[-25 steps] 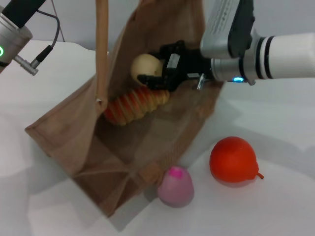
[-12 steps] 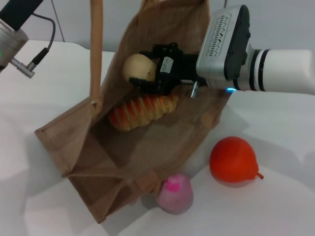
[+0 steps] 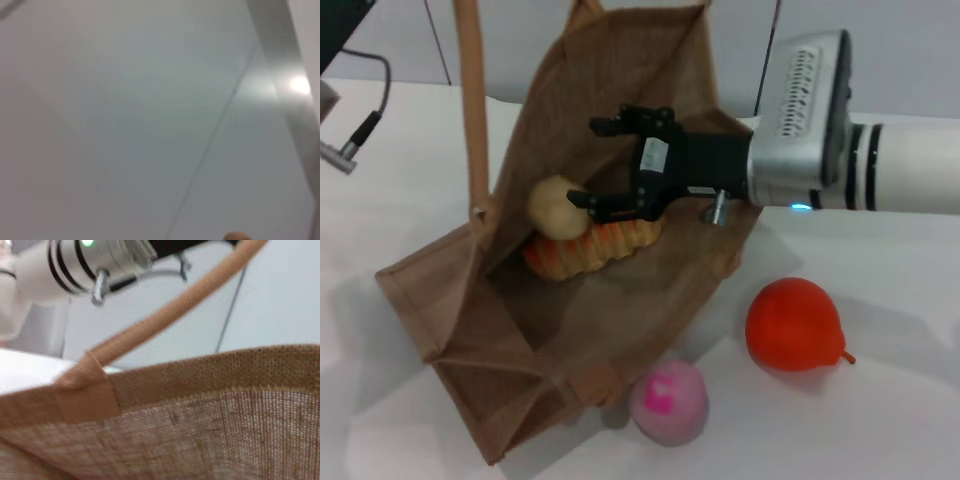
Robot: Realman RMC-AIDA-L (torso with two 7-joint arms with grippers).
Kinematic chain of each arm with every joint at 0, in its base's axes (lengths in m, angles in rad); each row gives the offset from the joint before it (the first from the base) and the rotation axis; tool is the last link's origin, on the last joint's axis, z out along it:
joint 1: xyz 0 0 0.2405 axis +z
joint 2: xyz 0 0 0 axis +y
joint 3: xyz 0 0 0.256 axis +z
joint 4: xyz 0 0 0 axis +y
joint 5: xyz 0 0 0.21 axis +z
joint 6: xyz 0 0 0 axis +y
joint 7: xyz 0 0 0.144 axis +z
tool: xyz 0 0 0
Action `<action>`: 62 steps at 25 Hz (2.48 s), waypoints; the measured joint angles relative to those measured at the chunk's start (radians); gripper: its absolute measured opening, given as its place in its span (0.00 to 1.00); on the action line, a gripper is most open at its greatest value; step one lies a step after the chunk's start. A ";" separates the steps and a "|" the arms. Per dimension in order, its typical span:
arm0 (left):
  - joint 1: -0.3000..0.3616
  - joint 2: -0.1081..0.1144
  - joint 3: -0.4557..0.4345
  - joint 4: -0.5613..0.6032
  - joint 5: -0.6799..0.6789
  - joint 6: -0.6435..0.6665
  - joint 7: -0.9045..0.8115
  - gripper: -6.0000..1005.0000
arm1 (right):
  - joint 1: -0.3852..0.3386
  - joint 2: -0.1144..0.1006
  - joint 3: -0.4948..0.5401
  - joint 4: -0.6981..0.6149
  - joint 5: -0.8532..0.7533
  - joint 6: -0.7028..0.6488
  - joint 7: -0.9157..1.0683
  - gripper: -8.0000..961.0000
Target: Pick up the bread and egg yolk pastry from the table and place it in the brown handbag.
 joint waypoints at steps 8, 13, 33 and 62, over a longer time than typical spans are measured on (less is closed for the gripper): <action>0.047 0.006 -0.046 0.000 0.004 0.054 0.028 0.21 | -0.159 -0.008 0.003 -0.135 0.003 -0.251 0.007 0.93; 0.064 0.003 -0.046 0.000 0.005 0.109 0.061 0.21 | -0.337 -0.011 0.089 -0.282 0.004 -0.461 0.006 0.92; 0.052 -0.005 -0.034 -0.148 0.264 0.299 0.626 0.22 | -0.474 -0.023 0.450 -0.338 0.004 -0.587 -0.001 0.92; 0.181 -0.016 -0.220 -0.418 -0.115 0.189 0.930 0.88 | -0.605 -0.012 0.937 -0.232 0.013 -0.433 -0.119 0.92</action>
